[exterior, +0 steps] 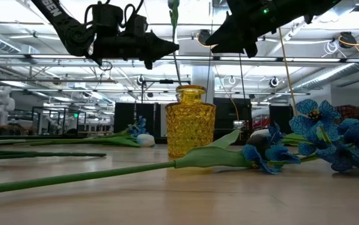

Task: Sort flowers into vase by color
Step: Put the top right white flower into the green vase

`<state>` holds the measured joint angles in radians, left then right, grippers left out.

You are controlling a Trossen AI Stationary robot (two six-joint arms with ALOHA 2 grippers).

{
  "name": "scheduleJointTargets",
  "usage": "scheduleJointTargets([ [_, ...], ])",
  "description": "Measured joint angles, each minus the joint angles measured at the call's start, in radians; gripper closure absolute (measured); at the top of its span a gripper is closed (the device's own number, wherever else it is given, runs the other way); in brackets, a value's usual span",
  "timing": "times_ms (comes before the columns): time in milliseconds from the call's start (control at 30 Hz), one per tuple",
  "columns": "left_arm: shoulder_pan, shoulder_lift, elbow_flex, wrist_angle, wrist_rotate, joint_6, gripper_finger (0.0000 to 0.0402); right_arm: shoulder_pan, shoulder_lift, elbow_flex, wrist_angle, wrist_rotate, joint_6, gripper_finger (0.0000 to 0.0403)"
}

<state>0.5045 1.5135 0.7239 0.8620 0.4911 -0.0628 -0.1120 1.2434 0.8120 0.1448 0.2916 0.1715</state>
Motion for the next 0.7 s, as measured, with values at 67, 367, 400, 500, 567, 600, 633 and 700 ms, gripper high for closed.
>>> scheduleJointTargets([
  [67,0.001,0.024,0.001,-0.001,-0.028,-0.007,0.0384,0.000,0.000,0.000,0.000,0.000,0.002,0.0216],
  [367,0.005,0.088,0.001,0.075,-0.037,-0.060,0.0384,0.000,0.000,0.000,-0.002,-0.001,0.023,0.0216],
  [400,0.007,0.088,0.001,0.075,-0.037,-0.060,0.0384,0.000,0.000,0.000,-0.002,-0.001,0.023,0.0216],
  [500,0.009,0.084,0.001,0.081,-0.037,-0.060,0.0384,0.000,0.000,0.000,-0.007,-0.001,0.023,0.0216],
  [567,0.012,0.074,0.001,0.080,-0.037,-0.060,0.0384,0.000,0.000,0.000,-0.011,-0.002,0.023,0.0216],
  [600,0.012,0.069,0.001,0.083,-0.037,-0.060,0.0384,0.000,0.000,0.000,-0.017,-0.002,0.025,0.0216],
  [633,0.012,0.065,0.001,0.084,-0.037,-0.060,0.0384,0.000,0.000,0.000,-0.024,-0.002,0.026,0.0216],
  [700,0.012,0.061,0.001,0.083,-0.032,-0.060,0.0384,0.000,0.008,0.000,-0.044,-0.001,0.026,0.0216],
])
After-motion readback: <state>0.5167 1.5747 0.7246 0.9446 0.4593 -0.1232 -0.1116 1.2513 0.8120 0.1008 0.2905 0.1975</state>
